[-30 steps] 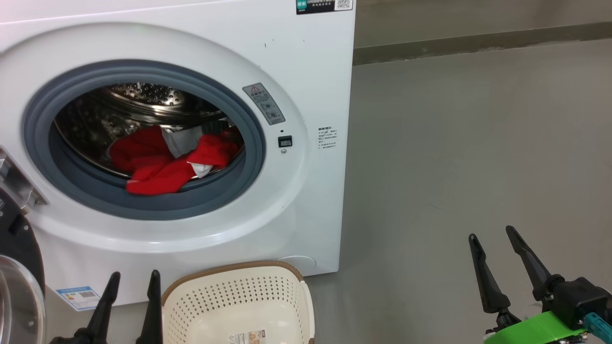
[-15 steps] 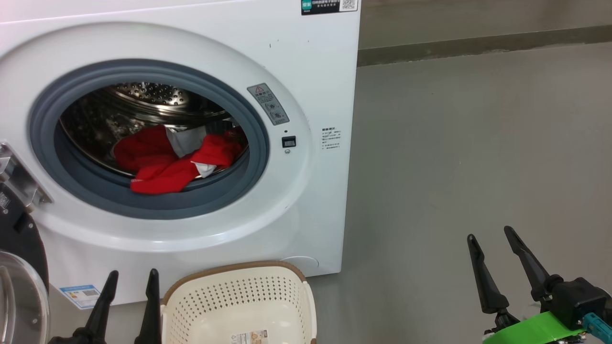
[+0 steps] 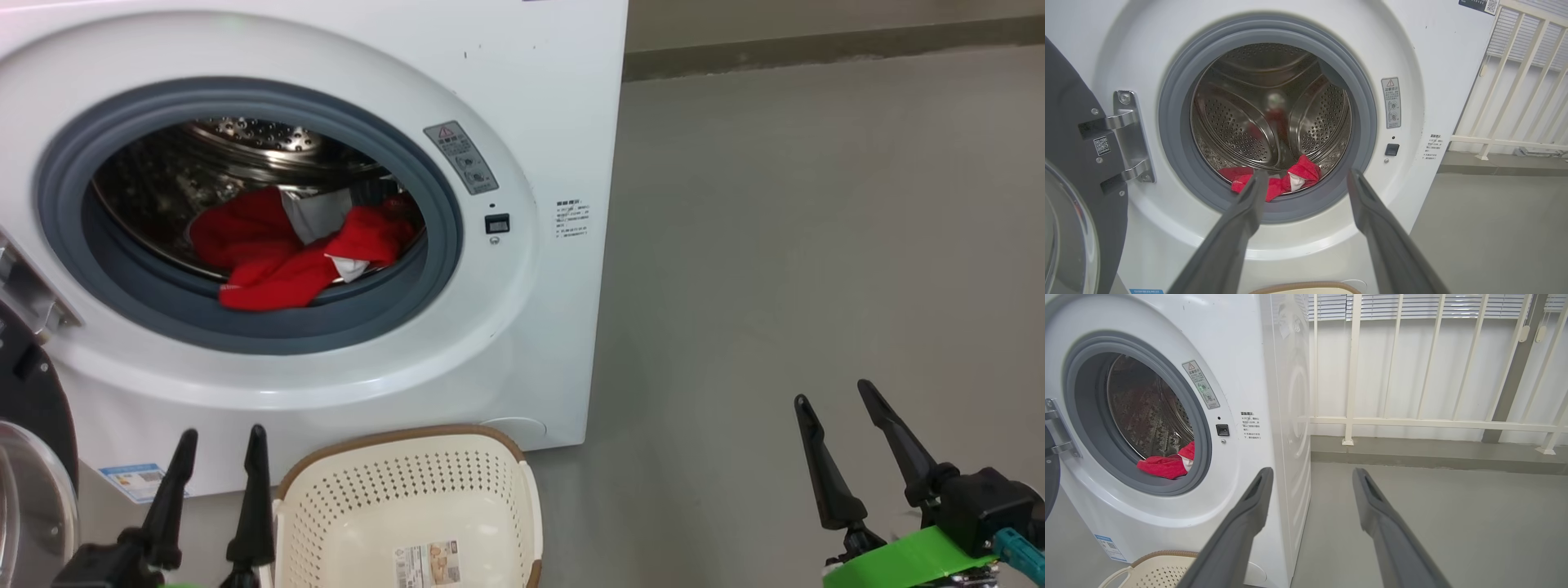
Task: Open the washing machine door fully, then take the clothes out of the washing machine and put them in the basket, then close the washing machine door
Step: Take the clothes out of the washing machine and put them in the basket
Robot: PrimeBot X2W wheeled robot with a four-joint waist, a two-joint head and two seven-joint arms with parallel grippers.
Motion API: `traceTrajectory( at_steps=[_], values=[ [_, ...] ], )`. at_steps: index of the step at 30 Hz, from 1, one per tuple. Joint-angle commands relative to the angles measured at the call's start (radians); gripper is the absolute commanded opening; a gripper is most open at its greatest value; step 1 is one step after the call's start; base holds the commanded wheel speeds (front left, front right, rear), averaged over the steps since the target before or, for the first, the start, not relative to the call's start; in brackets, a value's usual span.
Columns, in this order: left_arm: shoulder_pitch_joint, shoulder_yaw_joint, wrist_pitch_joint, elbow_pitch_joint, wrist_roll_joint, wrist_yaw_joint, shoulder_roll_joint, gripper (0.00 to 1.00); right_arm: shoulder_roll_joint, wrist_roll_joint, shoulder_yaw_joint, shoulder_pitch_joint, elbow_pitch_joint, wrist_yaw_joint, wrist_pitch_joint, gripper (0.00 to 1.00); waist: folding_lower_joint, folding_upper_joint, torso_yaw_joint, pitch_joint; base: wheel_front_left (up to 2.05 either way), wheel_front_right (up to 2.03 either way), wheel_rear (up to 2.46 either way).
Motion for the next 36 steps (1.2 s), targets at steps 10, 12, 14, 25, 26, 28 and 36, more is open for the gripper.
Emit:
traceTrajectory(
  at_steps=[10, 12, 14, 25, 26, 28, 36],
  values=[
    [-0.192, 0.014, -0.012, 0.041, -0.004, 0.023, 0.001, 1.0, -0.035, 0.005, 0.038, -0.114, -0.043, 0.006, -0.006, 1.0, 0.0, 0.0, 0.016, 0.119, 0.0, 0.0, 0.0],
    [-0.23, 0.013, -0.012, 0.059, -0.005, 0.025, 0.001, 1.0, -0.041, 0.008, 0.044, -0.13, -0.045, 0.006, -0.006, 1.0, 0.0, 0.0, 0.017, 0.142, 0.0, 0.0, 0.0],
    [-0.266, 0.017, -0.012, 0.077, -0.005, 0.027, 0.001, 1.0, -0.044, 0.008, 0.045, -0.144, -0.049, 0.006, -0.006, 1.0, 0.0, 0.0, 0.018, 0.162, 0.0, 0.0, 0.0],
    [-0.478, 0.048, -0.012, 0.204, 0.011, 0.028, 0.003, 1.0, -0.053, 0.009, 0.041, -0.208, -0.076, 0.006, -0.006, 1.0, 0.0, 0.0, 0.013, 0.286, 0.0, 0.0, 0.0],
    [-0.499, 0.052, -0.012, 0.219, 0.012, 0.029, 0.005, 1.0, -0.053, 0.01, 0.04, -0.214, -0.077, 0.006, -0.006, 1.0, 0.0, 0.0, 0.012, 0.299, 0.0, 0.0, 0.0],
    [-0.541, 0.057, -0.012, 0.253, 0.016, 0.033, 0.01, 1.0, -0.052, 0.011, 0.043, -0.229, -0.078, 0.006, -0.006, 1.0, 0.0, 0.0, 0.008, 0.322, 0.0, 0.0, 0.0],
    [-0.719, 0.069, -0.012, 0.406, 0.042, 0.049, 0.04, 1.0, -0.048, 0.016, 0.062, -0.278, -0.074, 0.006, -0.006, 1.0, 0.0, 0.0, -0.01, 0.393, 0.0, 0.0, 0.0]
  ],
)
